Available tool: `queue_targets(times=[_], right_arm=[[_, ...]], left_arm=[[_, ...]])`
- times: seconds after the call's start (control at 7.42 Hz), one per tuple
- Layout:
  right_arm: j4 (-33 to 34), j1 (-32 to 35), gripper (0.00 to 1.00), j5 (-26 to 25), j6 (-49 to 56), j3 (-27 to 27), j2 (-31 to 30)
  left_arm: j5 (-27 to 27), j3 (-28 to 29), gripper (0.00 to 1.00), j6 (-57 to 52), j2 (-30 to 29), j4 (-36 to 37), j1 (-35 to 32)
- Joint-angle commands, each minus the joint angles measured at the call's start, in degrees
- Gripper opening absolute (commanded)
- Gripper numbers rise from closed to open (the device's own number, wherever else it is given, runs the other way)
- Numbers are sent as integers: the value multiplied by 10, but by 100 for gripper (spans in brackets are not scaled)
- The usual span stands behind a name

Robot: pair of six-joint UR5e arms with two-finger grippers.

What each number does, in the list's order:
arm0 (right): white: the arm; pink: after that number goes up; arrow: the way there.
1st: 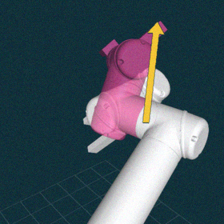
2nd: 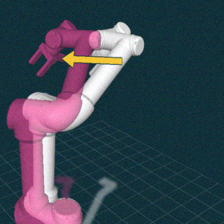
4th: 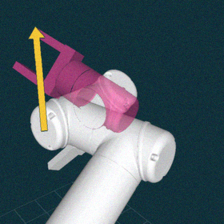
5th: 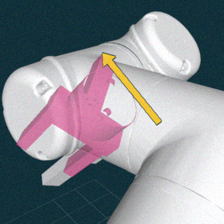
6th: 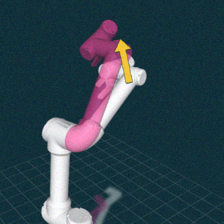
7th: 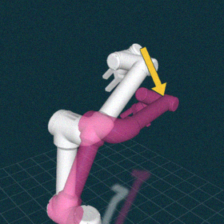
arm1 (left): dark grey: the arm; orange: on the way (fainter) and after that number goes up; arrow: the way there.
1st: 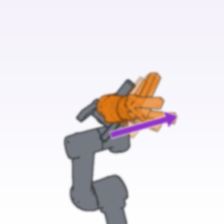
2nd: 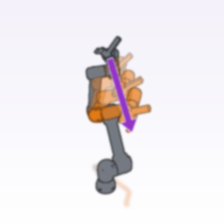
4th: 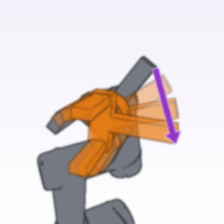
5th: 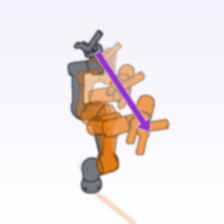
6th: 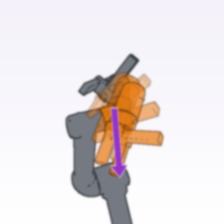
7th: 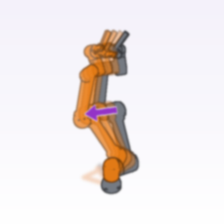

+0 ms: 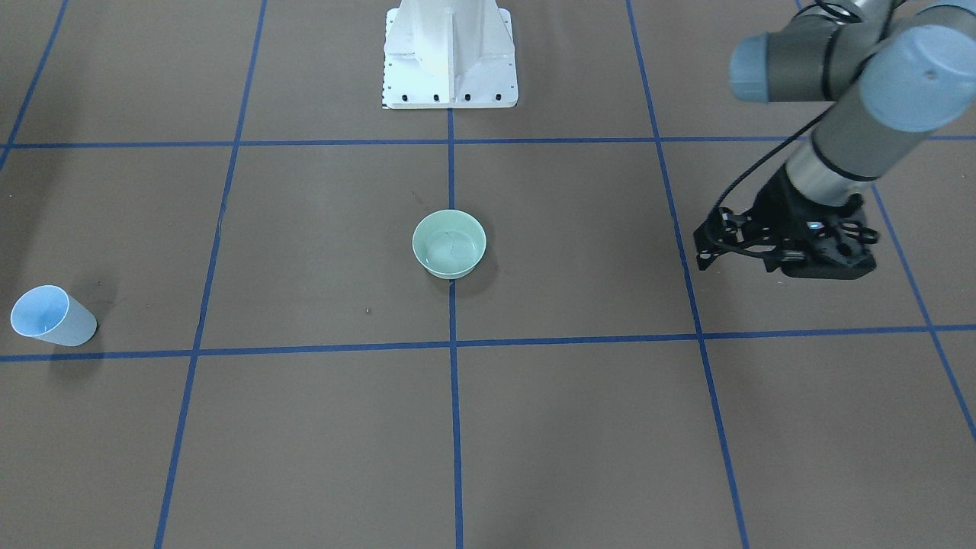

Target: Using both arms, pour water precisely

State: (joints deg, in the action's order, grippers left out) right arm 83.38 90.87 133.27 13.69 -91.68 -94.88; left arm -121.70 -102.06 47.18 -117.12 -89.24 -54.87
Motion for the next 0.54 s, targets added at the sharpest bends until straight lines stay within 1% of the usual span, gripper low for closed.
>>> queue_targets(times=[0.0, 0.13, 0.27, 0.4], right_arm=[[-2, 0, 100, 0, -1, 0, 0], [-2, 0, 100, -3, -1, 0, 0], [-2, 1, 100, -3, -1, 0, 0], [-2, 0, 100, -4, -1, 0, 0]], left_arm=[[82, -8, 100, 49, -52, -2, 76], [89, -9, 100, 47, -77, -22, 98], [109, -3, 100, 46, -85, -47, 152], [109, 17, 100, 40, -92, -49, 191]])
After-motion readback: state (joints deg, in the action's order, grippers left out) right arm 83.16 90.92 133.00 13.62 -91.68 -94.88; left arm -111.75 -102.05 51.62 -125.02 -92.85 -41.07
